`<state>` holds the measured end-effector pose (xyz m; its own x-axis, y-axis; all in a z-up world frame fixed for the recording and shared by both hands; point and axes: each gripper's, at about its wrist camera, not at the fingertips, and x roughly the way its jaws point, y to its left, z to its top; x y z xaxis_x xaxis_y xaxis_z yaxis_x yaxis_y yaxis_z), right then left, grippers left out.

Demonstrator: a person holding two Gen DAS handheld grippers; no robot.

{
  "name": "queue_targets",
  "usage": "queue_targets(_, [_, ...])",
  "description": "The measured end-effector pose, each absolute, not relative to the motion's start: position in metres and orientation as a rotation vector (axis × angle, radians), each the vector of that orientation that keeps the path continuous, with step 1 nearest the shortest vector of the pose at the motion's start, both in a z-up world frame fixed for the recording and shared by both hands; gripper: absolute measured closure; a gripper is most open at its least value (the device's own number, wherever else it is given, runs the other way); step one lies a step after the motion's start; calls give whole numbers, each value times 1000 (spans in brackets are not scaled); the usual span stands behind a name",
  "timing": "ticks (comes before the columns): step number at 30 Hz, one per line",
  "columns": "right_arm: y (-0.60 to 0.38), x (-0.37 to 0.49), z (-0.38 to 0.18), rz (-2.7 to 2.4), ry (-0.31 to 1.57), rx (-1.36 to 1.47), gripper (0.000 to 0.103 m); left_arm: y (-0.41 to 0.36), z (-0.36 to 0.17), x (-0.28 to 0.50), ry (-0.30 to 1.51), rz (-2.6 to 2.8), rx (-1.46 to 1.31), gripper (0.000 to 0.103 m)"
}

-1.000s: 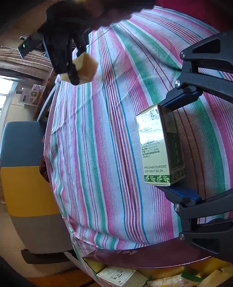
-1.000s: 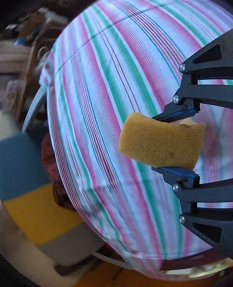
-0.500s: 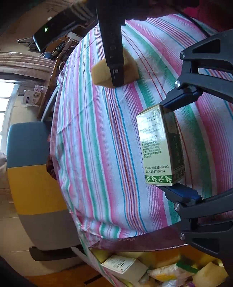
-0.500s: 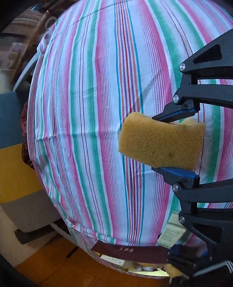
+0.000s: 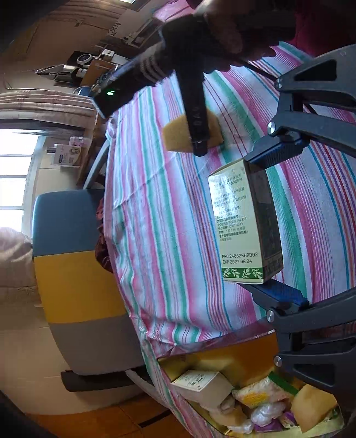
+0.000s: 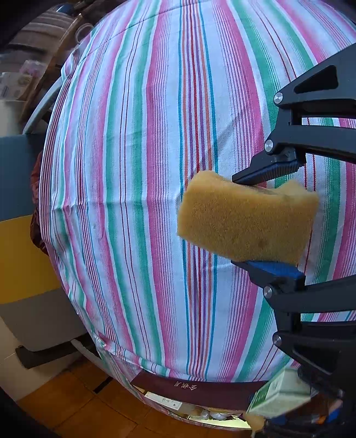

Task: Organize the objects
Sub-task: 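Carry the green-and-white box into the gold tray and open the left gripper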

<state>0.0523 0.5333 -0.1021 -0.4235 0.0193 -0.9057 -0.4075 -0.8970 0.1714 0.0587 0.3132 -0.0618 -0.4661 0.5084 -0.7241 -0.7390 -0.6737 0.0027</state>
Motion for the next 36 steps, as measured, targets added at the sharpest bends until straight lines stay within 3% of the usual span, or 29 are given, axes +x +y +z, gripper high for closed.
queue_targets(36, [517,45,-107,2426,288,-1510,49,238,-28,33,219,2282,-920,29])
